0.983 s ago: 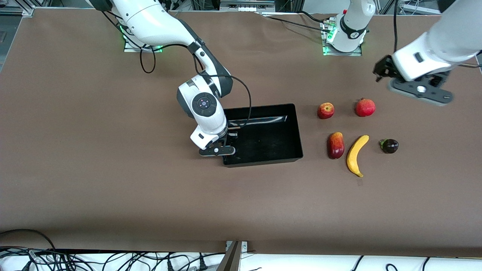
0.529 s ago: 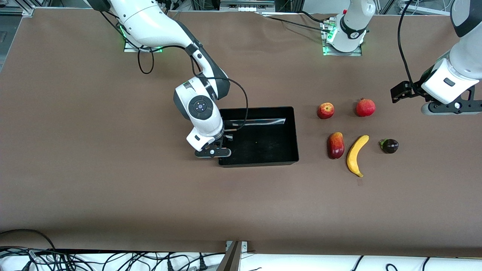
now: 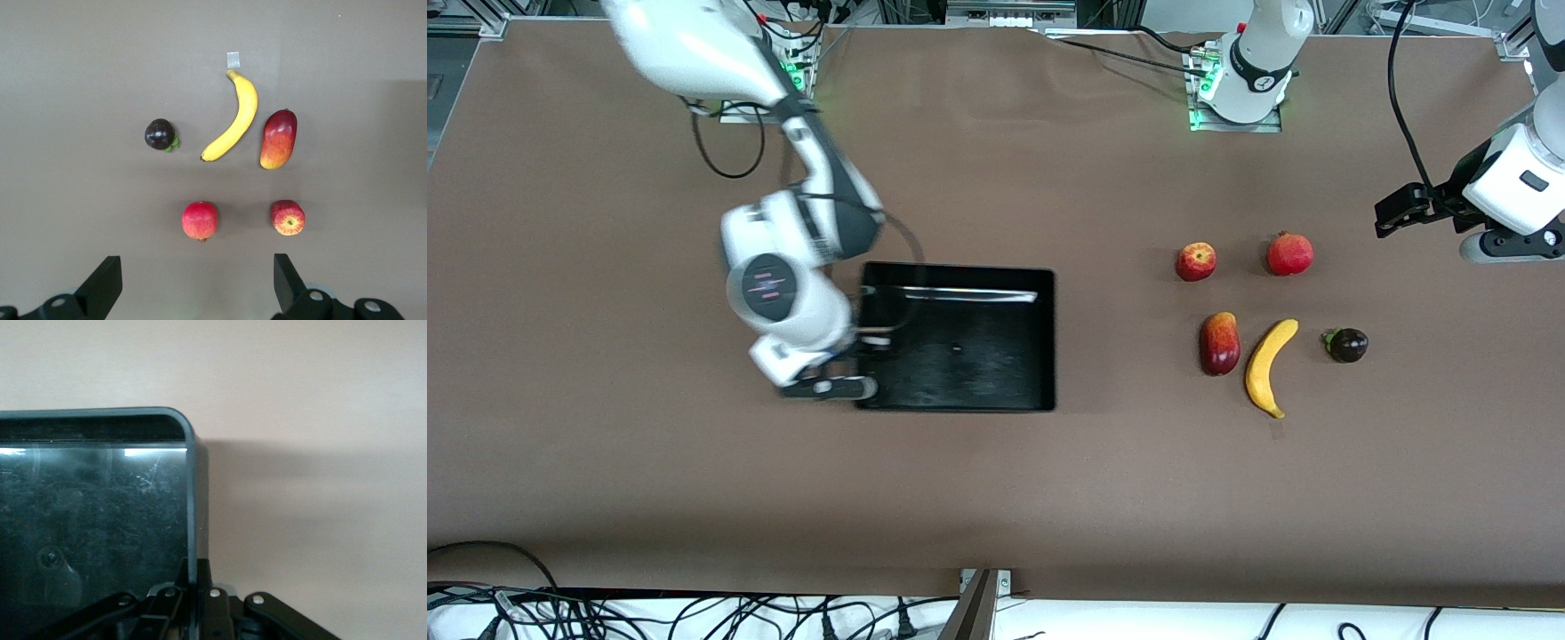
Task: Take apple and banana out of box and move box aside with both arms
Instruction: 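Slide the black box with the right gripper away from the fruits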
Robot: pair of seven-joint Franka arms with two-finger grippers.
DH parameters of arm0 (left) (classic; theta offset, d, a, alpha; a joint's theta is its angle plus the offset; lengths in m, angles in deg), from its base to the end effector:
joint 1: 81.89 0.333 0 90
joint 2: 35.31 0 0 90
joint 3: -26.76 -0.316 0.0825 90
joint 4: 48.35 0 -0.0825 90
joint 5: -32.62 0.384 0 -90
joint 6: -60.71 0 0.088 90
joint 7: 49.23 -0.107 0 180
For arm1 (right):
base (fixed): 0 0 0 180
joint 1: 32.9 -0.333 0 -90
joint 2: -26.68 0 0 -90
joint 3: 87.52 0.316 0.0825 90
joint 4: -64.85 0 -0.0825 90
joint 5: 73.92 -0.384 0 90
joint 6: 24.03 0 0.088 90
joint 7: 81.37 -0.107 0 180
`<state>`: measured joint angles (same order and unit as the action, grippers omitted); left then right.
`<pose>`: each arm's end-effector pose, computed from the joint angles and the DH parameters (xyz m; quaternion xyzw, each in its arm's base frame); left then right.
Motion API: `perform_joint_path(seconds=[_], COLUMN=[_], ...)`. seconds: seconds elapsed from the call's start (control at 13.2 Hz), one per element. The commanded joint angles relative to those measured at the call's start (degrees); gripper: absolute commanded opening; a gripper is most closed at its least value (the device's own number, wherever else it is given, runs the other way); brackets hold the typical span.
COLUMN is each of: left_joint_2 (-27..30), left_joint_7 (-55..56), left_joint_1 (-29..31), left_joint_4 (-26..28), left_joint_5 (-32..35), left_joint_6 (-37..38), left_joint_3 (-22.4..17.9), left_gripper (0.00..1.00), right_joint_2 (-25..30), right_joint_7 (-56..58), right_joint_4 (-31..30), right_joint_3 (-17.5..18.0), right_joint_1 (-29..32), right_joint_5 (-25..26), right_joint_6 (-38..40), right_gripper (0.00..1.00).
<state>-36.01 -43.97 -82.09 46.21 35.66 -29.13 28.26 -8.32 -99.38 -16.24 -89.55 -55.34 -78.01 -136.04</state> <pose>0.5537 -0.0107 0.5802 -0.9981 -0.0298 0.0456 0.0292 0.6623 0.2564 0.3370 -0.9991 -0.0092 0.0407 0.0095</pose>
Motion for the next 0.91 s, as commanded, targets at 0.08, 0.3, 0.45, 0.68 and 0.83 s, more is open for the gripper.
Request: perform_joint_path(seconds=[0.08, 0.3, 0.45, 0.68, 0.83], left_joint_2=[0.78, 0.87, 0.87, 0.87, 0.79], left_joint_7=[-0.96, -0.96, -0.96, -0.87, -0.96], left_joint_1=[0.29, 0.02, -0.24, -0.51, -0.51], left_joint_4=[-0.69, -0.77, -1.39, -1.48, -1.56], left_joint_5=[-1.38, -1.38, -1.38, -1.38, -1.38], left_joint_6=[1.51, 1.68, 1.69, 1.77, 1.69], left_joint_3=[0.7, 0.96, 0.96, 1.05, 1.05], left_gripper=[1.0, 1.0, 1.0, 1.0, 1.0], right_joint_2=[4.4, 5.99, 6.16, 6.77, 7.57], right_joint_7=[12.26, 20.45, 22.57, 24.96, 24.96], right_joint_4=[-3.01, -8.01, -12.05, -18.11, -22.51], right_joint_3=[0.37, -3.23, -3.51, -3.51, -3.59], right_joint_1=[8.26, 11.79, 14.33, 17.94, 18.56], right_joint_5=[-1.53, -1.71, -1.71, -1.71, -1.88], right_joint_6=[3.81, 2.16, -3.01, -9.17, -13.65], right_gripper=[0.0, 0.0, 0.0, 0.0, 0.0])
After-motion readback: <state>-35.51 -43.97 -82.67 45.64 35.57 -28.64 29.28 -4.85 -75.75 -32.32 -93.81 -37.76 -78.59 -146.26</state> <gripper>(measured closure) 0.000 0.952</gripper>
